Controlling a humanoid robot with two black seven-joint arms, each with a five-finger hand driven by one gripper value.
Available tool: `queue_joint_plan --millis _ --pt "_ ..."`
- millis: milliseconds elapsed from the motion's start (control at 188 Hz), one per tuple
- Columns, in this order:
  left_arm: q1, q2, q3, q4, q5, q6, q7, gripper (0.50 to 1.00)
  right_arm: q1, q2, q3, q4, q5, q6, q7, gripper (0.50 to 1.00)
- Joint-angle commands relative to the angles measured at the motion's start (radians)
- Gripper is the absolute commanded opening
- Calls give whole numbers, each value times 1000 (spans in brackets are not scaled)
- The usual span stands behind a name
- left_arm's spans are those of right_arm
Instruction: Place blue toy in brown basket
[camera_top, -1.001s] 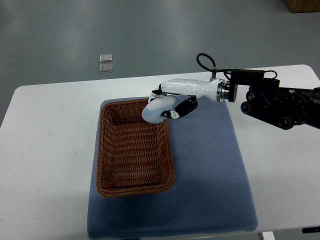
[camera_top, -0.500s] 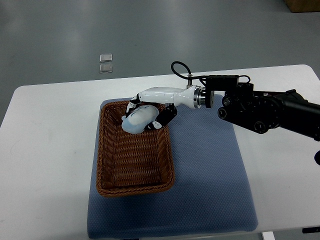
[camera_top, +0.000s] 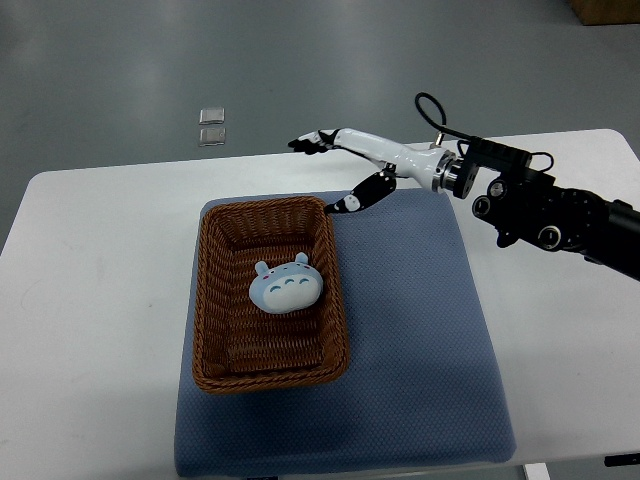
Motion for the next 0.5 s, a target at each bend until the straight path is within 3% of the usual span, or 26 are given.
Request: queue_joint_plan --millis 0,256,495 --pt "0 0 0 0 0 0 1 1000 -42 -23 65 -47 176 14 -20 866" --pt "0 0 0 0 -2 0 -1 1000 -160 -52 171 -67 664 17 -89 866" --pt "-1 0 0 -2 -2 0 -1 1000 -236 -44 228 -64 883 19 -100 866"
